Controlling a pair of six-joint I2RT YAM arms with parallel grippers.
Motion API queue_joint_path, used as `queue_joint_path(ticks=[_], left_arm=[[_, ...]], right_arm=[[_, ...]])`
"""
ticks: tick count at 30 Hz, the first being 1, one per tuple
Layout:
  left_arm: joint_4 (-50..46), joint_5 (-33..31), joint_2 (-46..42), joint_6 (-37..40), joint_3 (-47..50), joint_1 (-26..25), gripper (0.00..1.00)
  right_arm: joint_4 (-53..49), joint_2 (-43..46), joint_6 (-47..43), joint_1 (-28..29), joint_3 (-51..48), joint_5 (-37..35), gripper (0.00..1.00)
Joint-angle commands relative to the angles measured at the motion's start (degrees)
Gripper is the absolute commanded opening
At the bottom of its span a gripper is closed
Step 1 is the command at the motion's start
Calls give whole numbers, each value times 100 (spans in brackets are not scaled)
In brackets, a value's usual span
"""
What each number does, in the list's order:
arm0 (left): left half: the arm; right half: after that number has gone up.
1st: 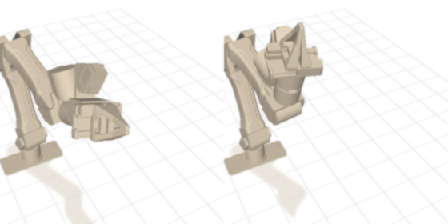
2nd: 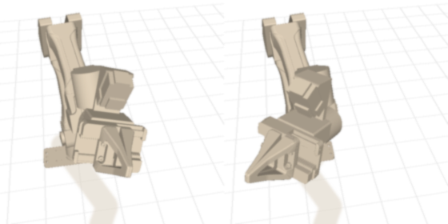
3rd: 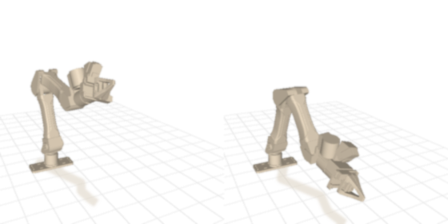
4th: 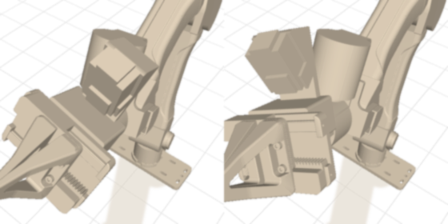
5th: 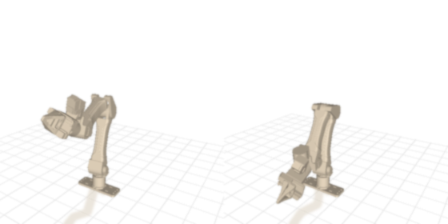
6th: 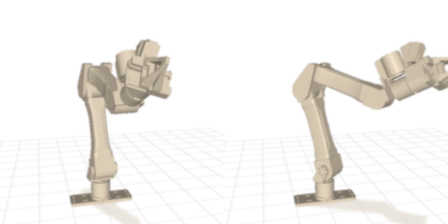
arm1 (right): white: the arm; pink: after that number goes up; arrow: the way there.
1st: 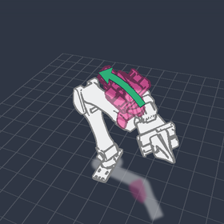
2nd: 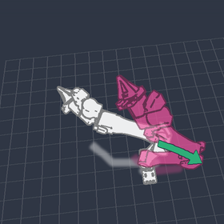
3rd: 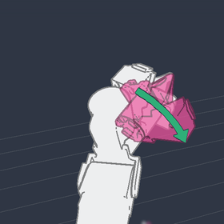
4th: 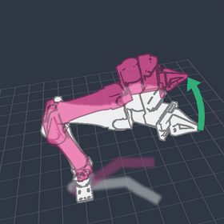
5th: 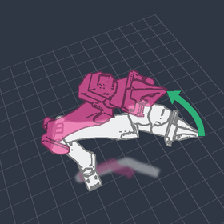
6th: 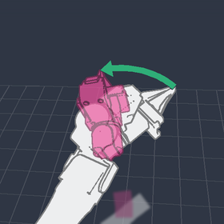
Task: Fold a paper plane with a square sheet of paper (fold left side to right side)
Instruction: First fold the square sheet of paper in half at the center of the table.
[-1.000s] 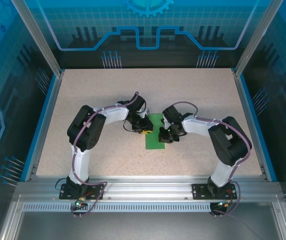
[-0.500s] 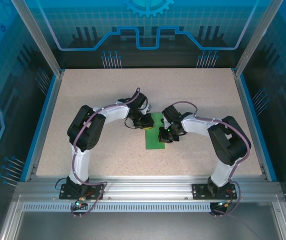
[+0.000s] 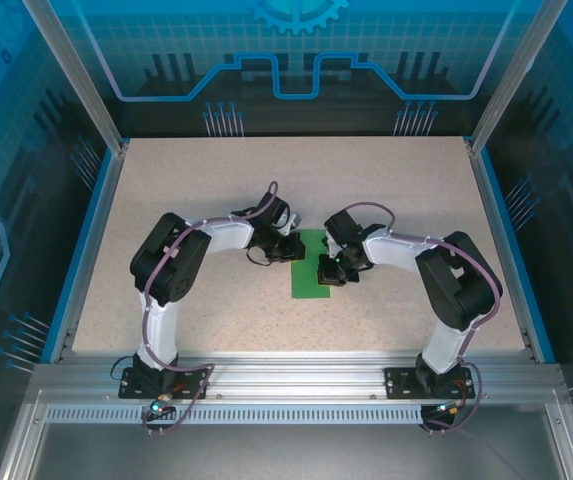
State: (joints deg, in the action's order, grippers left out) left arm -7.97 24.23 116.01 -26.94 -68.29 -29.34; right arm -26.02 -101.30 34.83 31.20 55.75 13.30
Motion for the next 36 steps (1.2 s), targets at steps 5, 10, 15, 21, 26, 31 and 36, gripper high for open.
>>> queue_joint_path(ticks=[5,10,15,21,26,31,36], left_arm=[[269,-776,1,-18,191,161,14],[297,-810,155,-104,-17,323,14],[234,-875,328,-128,-288,457,15],[162,-893,533,-150,-652,586,16],[37,-885,752,-164,-1037,652,17],[-81,-969,965,-162,-1333,676,17],[-120,-1016,1111,-228,-1482,758,17]], right_arm=[[-633,-375,-116,10,-183,-557,7],[-650,-380,-152,-4,-187,-541,6],[-659,-379,-156,-26,-209,-539,7],[-659,-401,-169,-37,-240,-539,7],[-685,-404,-178,-52,-262,-535,6],[-703,-373,-178,-66,-301,-539,6],[-704,-334,-169,-78,-336,-539,6]])
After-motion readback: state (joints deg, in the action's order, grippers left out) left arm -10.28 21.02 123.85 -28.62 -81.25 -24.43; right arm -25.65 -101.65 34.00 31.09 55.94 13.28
